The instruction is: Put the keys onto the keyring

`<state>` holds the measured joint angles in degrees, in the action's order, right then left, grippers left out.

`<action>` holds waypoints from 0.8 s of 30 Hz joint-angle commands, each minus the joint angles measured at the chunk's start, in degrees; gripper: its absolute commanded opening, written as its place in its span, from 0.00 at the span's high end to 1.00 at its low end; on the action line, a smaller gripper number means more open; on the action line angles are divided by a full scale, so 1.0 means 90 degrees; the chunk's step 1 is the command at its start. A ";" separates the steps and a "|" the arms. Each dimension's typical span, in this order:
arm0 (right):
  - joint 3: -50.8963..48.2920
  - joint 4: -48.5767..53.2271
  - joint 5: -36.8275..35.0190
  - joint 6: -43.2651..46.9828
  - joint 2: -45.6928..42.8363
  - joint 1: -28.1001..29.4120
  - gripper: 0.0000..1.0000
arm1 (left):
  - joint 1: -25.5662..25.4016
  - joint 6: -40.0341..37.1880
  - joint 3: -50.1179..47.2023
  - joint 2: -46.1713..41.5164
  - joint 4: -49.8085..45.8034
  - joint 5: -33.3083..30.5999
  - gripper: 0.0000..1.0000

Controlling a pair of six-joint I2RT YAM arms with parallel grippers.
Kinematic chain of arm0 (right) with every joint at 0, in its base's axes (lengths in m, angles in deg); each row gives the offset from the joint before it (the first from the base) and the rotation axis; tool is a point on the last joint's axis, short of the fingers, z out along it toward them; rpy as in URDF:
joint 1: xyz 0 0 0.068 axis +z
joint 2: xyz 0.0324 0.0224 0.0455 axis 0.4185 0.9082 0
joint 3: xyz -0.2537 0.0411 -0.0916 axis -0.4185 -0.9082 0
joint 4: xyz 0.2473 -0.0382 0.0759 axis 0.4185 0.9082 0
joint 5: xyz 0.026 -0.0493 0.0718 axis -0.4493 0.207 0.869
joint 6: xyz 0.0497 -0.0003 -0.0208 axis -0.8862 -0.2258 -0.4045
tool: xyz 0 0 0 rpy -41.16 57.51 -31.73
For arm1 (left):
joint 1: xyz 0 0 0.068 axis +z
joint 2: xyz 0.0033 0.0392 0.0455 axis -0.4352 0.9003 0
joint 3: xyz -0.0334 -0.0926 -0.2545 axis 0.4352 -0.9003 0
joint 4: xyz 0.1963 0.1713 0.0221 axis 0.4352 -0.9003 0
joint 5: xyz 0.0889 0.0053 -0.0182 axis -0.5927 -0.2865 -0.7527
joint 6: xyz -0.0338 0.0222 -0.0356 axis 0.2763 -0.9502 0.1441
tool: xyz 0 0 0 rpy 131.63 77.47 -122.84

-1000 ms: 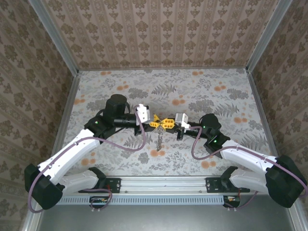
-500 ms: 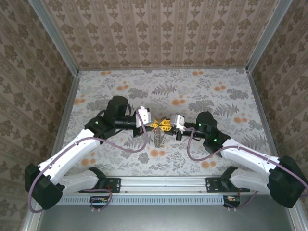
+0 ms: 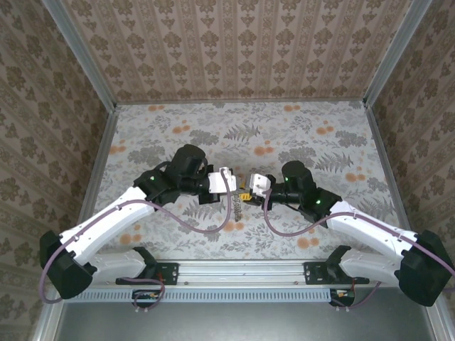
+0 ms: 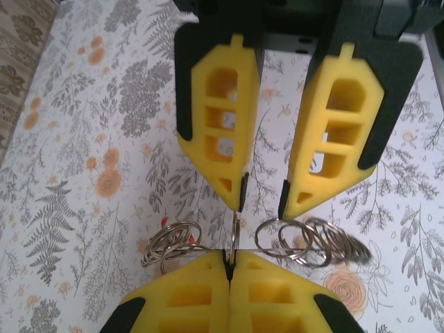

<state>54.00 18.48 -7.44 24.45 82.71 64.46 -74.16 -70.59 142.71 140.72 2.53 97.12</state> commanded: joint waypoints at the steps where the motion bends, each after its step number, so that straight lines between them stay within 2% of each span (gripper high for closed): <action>1: 0.0147 -0.0012 0.0193 0.0107 -0.0083 0.0045 0.74 | -0.0085 -0.0258 0.0297 0.0030 -0.0149 -0.0203 1.00; 8: 0.0131 -0.0153 0.0480 -0.0065 -0.0034 0.0048 0.74 | -0.0156 -0.0325 0.0339 0.0051 -0.0261 -0.0146 1.00; 13: 0.0028 -0.0653 0.0639 -0.0341 0.0103 0.0048 0.74 | -0.0166 -0.0322 0.0354 0.0050 -0.0290 -0.0061 1.00; 24: 0.0038 -0.0855 0.0407 -0.0516 0.0260 0.0055 0.75 | -0.0232 -0.0409 0.0338 0.0050 -0.0299 -0.0019 1.00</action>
<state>54.00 12.76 -3.88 20.82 84.72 64.57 -75.75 -72.95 143.78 141.38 -0.59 95.53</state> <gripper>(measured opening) 0.256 0.045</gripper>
